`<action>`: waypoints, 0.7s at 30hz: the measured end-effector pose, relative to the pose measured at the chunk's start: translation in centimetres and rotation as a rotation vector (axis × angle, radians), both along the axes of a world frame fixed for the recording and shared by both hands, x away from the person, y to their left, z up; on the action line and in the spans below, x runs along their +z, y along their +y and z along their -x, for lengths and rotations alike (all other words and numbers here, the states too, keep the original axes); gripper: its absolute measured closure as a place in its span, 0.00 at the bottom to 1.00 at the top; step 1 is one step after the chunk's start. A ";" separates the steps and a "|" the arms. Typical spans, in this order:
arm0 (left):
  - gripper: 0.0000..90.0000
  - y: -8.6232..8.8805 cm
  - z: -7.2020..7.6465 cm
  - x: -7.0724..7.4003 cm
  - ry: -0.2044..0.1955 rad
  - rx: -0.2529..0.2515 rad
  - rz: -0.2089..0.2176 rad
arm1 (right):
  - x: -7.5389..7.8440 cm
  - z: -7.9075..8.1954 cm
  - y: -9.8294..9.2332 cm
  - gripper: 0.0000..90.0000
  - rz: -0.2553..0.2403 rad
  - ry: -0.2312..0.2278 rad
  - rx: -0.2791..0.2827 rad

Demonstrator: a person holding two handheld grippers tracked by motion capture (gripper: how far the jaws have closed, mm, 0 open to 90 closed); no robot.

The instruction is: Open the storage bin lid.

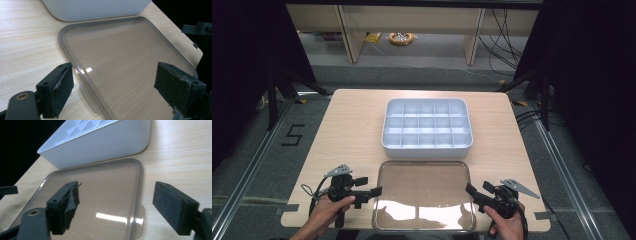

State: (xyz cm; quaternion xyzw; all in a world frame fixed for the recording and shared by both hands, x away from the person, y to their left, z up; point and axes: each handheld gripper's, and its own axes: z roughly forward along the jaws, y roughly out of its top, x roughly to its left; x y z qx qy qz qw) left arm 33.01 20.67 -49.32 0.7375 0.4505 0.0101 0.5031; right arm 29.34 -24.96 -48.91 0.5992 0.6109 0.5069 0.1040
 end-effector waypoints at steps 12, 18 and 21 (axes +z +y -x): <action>0.16 0.2 0.3 0.0 -0.002 -0.011 -0.024 | 0.5 0.6 0.3 0.21 -0.004 0.009 0.016; 0.16 0.4 0.5 0.1 -0.001 0.000 -0.020 | 0.5 0.7 0.1 0.21 0.027 0.000 0.015; 0.16 0.7 0.6 0.1 -0.005 0.005 -0.022 | 0.5 0.8 0.0 0.21 0.034 -0.006 0.016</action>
